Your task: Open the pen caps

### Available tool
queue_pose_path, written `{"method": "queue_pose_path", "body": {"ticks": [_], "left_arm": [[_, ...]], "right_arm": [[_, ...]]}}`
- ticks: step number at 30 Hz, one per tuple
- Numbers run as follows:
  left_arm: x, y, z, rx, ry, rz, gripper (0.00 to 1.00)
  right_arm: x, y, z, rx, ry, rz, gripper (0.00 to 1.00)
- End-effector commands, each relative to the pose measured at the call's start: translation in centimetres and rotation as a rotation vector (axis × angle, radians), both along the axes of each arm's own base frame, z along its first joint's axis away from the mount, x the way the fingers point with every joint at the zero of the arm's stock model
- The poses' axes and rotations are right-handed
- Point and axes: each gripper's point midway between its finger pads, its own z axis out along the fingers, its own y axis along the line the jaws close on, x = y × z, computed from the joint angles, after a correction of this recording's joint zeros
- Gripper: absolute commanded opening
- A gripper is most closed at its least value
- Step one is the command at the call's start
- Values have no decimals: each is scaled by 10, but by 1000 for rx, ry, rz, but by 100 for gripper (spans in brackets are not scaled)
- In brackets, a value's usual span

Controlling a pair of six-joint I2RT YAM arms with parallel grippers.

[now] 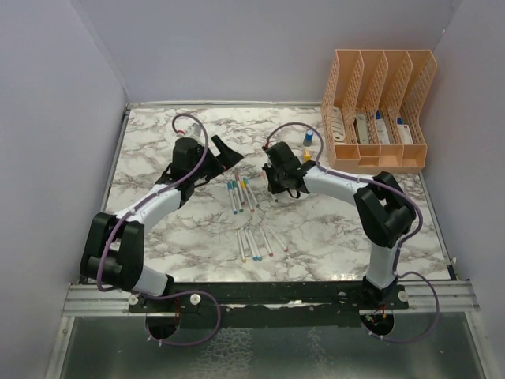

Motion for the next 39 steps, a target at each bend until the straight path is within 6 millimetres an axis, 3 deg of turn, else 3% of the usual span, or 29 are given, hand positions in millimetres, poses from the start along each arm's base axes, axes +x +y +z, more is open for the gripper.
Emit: {"method": "queue_pose_path", "body": {"ticks": [1, 9, 14, 20, 27, 39], "left_arm": [[13, -27, 3, 6, -17, -11, 93], [15, -68, -9, 13, 11, -74, 89], [16, -81, -15, 13, 25, -95, 86], [17, -88, -20, 17, 33, -101, 81], [17, -95, -21, 7, 32, -110, 68], [16, -98, -20, -6, 31, -111, 47]], "right_arm": [[7, 12, 48, 82, -118, 45, 1], [-9, 24, 74, 203, -128, 108, 1], [-16, 33, 92, 268, -141, 150, 1], [-23, 38, 106, 308, -155, 192, 1], [-30, 40, 112, 325, -162, 228, 1], [-39, 45, 109, 333, -151, 271, 1]]}}
